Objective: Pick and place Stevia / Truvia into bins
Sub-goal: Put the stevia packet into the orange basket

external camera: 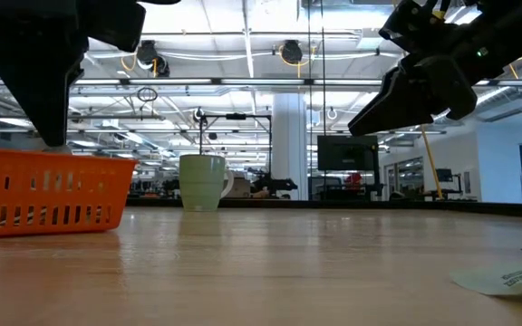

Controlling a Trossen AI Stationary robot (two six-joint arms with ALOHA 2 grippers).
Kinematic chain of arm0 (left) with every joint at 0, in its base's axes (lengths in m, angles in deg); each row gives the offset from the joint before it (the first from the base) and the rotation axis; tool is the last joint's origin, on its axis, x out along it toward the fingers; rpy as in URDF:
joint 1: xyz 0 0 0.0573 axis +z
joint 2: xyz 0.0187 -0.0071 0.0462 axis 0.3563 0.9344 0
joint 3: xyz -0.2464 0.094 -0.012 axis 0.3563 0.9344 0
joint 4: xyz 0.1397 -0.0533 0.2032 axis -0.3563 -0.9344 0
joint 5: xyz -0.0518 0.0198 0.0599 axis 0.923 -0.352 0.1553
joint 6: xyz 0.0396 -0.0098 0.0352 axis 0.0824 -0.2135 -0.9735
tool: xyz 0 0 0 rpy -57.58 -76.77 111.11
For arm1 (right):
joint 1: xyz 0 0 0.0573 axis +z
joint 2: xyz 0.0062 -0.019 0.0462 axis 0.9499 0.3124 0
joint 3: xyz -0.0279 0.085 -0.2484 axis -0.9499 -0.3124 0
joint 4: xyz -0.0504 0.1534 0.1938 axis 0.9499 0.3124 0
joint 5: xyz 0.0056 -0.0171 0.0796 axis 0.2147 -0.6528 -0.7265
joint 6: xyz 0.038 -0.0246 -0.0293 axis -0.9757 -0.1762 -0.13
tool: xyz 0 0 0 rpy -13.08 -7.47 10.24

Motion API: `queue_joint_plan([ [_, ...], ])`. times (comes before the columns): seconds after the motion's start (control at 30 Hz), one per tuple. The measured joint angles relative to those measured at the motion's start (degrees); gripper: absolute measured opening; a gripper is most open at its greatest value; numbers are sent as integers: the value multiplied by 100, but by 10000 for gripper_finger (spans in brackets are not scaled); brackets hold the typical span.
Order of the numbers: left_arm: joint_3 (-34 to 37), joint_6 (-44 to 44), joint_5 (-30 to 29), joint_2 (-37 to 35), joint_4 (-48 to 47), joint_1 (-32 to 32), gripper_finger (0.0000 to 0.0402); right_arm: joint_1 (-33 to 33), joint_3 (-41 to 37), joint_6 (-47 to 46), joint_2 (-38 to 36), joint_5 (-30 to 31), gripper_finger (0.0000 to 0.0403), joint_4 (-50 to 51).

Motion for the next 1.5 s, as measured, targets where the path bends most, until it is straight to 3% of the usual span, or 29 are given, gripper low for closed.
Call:
queue_joint_plan([
  [0.47, -1, 292, 32, 0, 66, -22, 175, 0, 0, 2, 0, 0, 161, 0],
  [0.83, -1, 48, 32, 0, 756, -22, 175, 0, 4, 2, 0, -2, 162, 0],
  [1.5, -3, -48, 32, 0, 753, -22, 175, 0, 4, 2, 0, -2, 161, 0],
])
